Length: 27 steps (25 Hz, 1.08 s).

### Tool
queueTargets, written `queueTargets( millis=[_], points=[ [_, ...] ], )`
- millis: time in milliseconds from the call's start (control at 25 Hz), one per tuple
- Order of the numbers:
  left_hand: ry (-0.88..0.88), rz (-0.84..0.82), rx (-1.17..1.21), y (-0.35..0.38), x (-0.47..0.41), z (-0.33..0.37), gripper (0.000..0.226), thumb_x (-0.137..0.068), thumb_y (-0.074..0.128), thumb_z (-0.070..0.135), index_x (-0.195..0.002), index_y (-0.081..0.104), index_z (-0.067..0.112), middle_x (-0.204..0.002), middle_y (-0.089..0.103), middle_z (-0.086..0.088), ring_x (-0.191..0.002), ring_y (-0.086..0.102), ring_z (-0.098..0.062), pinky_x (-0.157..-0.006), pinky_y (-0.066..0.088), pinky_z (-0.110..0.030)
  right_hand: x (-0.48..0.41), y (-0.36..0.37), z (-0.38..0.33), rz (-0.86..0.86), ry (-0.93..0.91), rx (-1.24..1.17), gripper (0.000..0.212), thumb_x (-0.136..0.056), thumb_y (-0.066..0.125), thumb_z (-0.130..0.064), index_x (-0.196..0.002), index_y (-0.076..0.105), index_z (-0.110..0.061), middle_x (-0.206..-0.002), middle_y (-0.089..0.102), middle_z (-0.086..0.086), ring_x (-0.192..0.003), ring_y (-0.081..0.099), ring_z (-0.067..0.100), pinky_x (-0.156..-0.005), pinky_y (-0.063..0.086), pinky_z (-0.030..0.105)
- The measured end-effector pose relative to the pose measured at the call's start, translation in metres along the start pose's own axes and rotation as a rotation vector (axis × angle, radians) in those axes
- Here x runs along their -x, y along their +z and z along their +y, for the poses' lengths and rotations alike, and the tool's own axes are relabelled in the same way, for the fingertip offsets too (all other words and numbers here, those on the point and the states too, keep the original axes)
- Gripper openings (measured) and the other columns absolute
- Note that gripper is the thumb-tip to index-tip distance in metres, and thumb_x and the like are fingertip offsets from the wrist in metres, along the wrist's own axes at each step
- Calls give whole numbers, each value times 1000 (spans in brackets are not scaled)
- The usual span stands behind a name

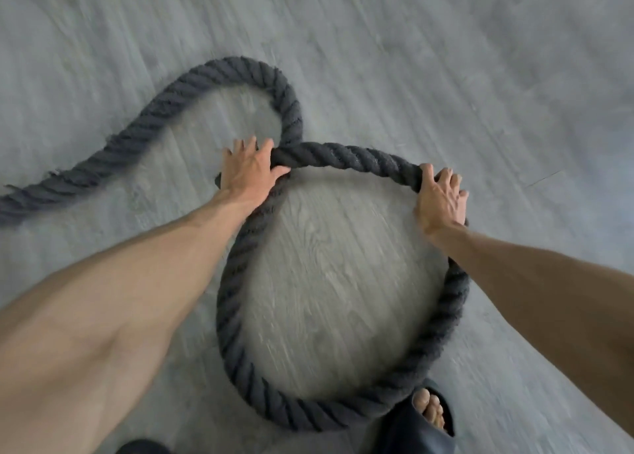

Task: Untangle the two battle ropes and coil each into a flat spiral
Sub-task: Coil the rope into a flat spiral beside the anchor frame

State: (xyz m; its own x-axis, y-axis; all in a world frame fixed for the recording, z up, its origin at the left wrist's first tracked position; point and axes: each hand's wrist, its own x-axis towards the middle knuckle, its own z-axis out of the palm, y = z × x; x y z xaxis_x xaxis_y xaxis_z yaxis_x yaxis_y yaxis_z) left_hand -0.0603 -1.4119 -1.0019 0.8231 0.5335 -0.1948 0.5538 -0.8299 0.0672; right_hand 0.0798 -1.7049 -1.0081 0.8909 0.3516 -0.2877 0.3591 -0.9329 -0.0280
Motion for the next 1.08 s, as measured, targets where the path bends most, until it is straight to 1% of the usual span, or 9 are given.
queueTargets(
  millis=[120, 320, 480, 560, 760, 840, 920, 1000, 1080],
  points=[
    [-9, 111, 241, -20, -20, 50, 52, -96, 49, 56, -118, 53, 8, -116, 61, -16, -108, 57, -37, -82, 44, -45, -26, -12, 13, -6, 6, -23, 55, -90, 55, -5, -140, 34, -13, -131, 44, 24, -122, 42, 42, -97, 38, 55],
    [-365, -104, 833, -24, -56, 120, 62, -95, 56, 49, -136, 44, 4, -141, 52, -16, -127, 52, -34, -97, 43, -37, -35, -2, 19, 14, 112, -94, 61, -89, 53, -8, -146, 31, -9, -136, 42, 25, -128, 38, 42, -102, 39, 57],
    [-550, -97, 1130, 14, -49, 147, 55, -98, 56, 33, -141, 36, 5, -144, 48, -18, -128, 50, -36, -101, 43, -39, -25, 20, 29, 85, 135, -178, 56, -99, 47, -34, -147, 33, -9, -144, 40, 22, -134, 35, 40, -108, 31, 58],
    [-442, 9, 925, 28, -33, 147, 41, -101, 50, 27, -137, 36, 11, -135, 53, -19, -119, 55, -38, -92, 43, -42, -25, 25, 30, 117, 111, -148, 61, -97, 49, -31, -149, 30, -8, -144, 40, 21, -134, 34, 39, -109, 30, 60],
    [331, 81, 20, 31, -28, 87, 23, -102, 45, 14, -124, 47, 12, -102, 67, -16, -104, 55, -36, -79, 46, -46, -28, 23, 28, 93, 163, -14, 58, -84, 53, -1, -140, 38, -1, -140, 39, 24, -129, 35, 43, -105, 34, 63],
    [556, 20, -116, 24, -27, 66, 55, -91, 44, -10, -139, 44, 18, -115, 59, -15, -97, 61, -34, -73, 50, -43, -26, 23, 27, 101, 140, 8, 58, -85, 54, -1, -141, 38, -3, -140, 39, 23, -127, 36, 43, -104, 36, 61],
    [728, -38, -272, 21, -25, 54, 98, -81, 46, -19, -155, 17, 38, -142, 41, -19, -85, 63, -30, -63, 47, -35, -24, 23, 33, 114, 107, 5, 56, -88, 50, -3, -143, 37, -5, -138, 41, 22, -125, 39, 42, -104, 36, 61],
    [810, -70, -417, 18, -30, 46, 106, -79, 49, -19, -156, 10, 43, -153, 26, -20, -83, 62, -25, -61, 42, -30, -24, 25, 39, 116, 104, -41, 55, -90, 46, -2, -144, 36, -9, -139, 40, 22, -123, 39, 44, -105, 34, 63],
    [892, -89, -475, 11, -34, 38, 97, -83, 59, -7, -156, 15, 40, -148, 29, -16, -102, 61, -27, -72, 51, -34, -24, 24, 37, 100, 122, -103, 53, -90, 43, -1, -142, 36, -11, -139, 39, 22, -123, 39, 44, -105, 34, 63]
  ],
)
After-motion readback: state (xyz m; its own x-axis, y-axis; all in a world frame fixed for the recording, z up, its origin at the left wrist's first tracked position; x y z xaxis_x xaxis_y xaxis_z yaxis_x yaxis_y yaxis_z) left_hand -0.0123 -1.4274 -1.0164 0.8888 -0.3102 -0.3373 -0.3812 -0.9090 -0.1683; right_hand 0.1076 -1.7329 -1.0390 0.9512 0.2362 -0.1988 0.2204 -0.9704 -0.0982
